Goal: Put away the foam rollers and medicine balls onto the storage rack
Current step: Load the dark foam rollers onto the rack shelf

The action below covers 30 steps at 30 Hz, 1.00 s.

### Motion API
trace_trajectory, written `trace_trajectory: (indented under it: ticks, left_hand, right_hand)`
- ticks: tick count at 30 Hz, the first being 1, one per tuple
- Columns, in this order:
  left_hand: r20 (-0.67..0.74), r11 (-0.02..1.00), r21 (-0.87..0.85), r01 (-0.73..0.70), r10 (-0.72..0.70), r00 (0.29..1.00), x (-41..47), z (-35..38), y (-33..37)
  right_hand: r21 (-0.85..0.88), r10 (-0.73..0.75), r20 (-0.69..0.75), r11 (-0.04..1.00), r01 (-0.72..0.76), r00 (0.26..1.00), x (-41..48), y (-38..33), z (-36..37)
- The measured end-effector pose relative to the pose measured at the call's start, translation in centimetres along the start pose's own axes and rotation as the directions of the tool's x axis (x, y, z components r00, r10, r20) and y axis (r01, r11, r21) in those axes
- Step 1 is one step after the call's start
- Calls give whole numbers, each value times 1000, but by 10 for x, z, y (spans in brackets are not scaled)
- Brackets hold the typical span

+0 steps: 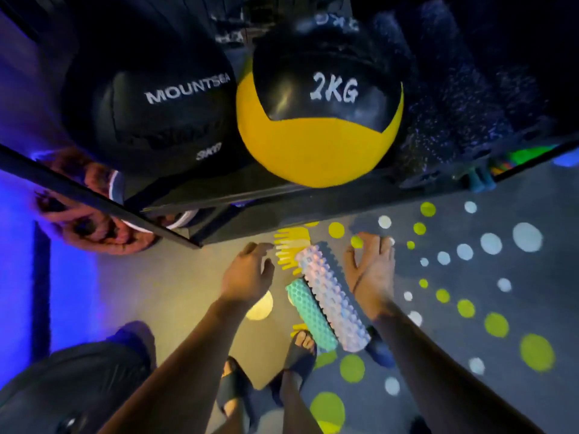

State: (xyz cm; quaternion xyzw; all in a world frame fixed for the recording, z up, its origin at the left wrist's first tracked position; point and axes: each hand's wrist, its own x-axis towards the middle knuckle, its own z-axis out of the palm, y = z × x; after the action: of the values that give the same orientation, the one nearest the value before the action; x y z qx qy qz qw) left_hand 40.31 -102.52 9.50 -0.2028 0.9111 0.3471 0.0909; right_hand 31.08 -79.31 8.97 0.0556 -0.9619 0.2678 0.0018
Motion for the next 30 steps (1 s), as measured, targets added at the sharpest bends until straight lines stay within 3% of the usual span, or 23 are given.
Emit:
trace_trajectory:
  ticks: [2,5,9,14,17,22,26,30]
  left_hand:
    - [119,996,-22,84,-81,990,-16,37,-4]
    - [167,973,-81,217,-201,965,-29,82,-7]
    - [224,937,-107,333,-303,926,-56,126,-13]
    - [277,937,5,348,-336,900,-90,123,-3]
    - [265,940,6,342,-331,906,-101,109,1]
    - [229,920,-127,372,-337,913,-112,126,-11]
    - [289,890,-186,416,-355,889,-118,177,-31]
    - [370,826,-186,532,-443,817,-123,233,-57]
  right_hand:
    - [-34,53,71,998,-50,996,-28,26,6]
    - [-143,138,229,984,-107,964,-75,71,27]
    - [-292,327,475,934,-205,817,-150,130,50]
    - [-419,546,569,836,-354,615,-206,139,36]
    - [-399,582,587,813,-425,563,-217,123,22]
    - [-198,589,604,764,-614,537,-226,111,25]
    - [-167,548,626,789,-592,554,-238,129,51]
    - [-276,563,700,781,-560,439,-253,169,85]
